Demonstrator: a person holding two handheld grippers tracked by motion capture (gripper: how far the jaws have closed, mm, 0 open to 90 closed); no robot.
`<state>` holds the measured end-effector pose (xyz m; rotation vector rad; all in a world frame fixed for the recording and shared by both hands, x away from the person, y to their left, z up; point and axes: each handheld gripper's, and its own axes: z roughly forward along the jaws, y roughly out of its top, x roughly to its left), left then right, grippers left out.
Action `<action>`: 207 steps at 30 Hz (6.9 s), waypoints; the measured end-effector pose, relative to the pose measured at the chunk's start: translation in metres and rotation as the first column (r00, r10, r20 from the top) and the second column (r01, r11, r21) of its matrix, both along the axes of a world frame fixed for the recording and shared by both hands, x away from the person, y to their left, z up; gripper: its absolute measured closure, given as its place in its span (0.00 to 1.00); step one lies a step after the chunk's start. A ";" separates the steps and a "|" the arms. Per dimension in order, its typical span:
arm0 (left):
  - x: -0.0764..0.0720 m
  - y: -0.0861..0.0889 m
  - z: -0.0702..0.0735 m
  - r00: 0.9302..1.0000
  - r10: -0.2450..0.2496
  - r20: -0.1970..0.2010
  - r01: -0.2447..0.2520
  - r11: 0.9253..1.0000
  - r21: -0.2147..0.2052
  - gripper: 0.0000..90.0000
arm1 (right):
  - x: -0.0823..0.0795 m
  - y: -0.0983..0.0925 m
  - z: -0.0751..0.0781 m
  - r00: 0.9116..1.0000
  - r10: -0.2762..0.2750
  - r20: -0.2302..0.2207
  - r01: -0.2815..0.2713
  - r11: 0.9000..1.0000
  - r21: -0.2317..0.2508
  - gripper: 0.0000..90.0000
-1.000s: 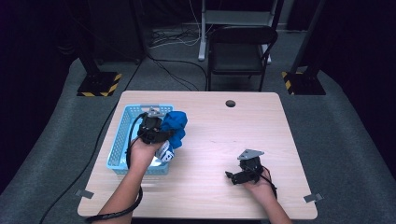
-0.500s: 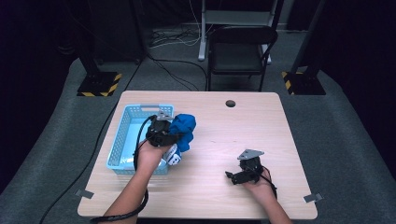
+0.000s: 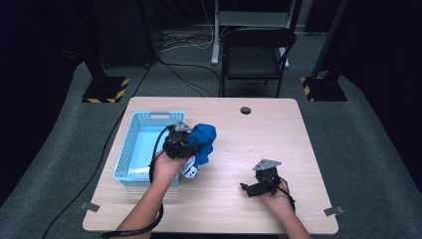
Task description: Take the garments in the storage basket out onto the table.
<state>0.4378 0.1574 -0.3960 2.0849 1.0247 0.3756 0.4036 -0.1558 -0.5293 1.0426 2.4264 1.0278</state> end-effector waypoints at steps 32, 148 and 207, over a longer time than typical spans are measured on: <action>-0.006 -0.035 -0.027 0.998 -0.059 -0.028 0.059 0.998 -0.007 0.69 | 0.000 0.000 0.000 1.000 0.000 0.000 0.000 1.000 0.001 0.02; -0.016 -0.060 -0.090 0.986 -0.125 -0.107 0.118 0.991 -0.062 0.21 | 0.000 0.000 0.000 1.000 0.001 -0.001 -0.001 1.000 -0.001 0.02; -0.025 -0.013 -0.047 0.991 -0.124 0.044 0.129 0.979 -0.159 0.11 | 0.000 0.000 0.000 1.000 0.001 -0.001 -0.001 1.000 -0.001 0.02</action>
